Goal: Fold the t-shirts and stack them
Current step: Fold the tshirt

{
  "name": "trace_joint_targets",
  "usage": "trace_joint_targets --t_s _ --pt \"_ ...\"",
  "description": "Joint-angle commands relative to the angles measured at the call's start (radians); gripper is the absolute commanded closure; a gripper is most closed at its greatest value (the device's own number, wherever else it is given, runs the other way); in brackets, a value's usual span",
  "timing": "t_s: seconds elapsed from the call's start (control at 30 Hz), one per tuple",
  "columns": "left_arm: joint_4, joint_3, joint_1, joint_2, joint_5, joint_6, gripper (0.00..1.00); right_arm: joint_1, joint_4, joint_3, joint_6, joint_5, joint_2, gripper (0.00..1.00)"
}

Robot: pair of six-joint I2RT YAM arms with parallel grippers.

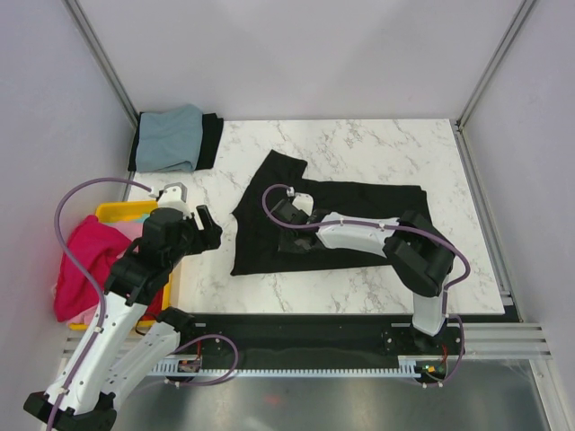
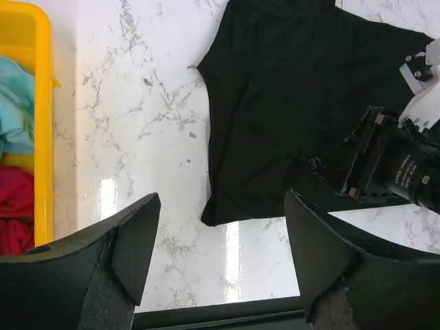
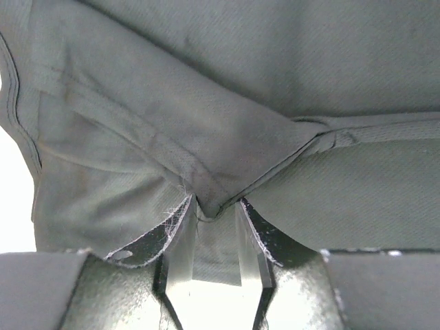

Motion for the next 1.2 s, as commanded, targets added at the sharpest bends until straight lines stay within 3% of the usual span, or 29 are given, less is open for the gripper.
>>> trace_joint_targets --t_s 0.0,0.23,0.37,0.5,1.0,1.17 --pt "0.028 0.000 0.003 -0.002 -0.017 0.040 0.20 -0.011 0.014 0.035 -0.005 0.035 0.007 0.63" --pt "0.026 -0.002 0.003 -0.002 -0.019 0.040 0.20 -0.039 0.014 0.047 -0.020 0.023 0.030 0.64" --pt "0.026 -0.002 0.001 -0.001 -0.019 0.040 0.20 -0.040 0.017 0.049 -0.023 0.013 0.038 0.86" --pt "0.028 -0.002 0.003 -0.001 -0.020 0.040 0.21 -0.043 0.017 0.062 -0.028 0.009 0.039 0.99" --pt "0.026 -0.005 0.003 0.027 -0.019 0.042 0.21 -0.235 0.045 0.288 -0.032 -0.106 0.190 1.00" --pt "0.028 -0.006 0.003 0.037 -0.019 0.042 0.22 -0.264 0.045 0.256 0.006 -0.111 0.205 0.98"
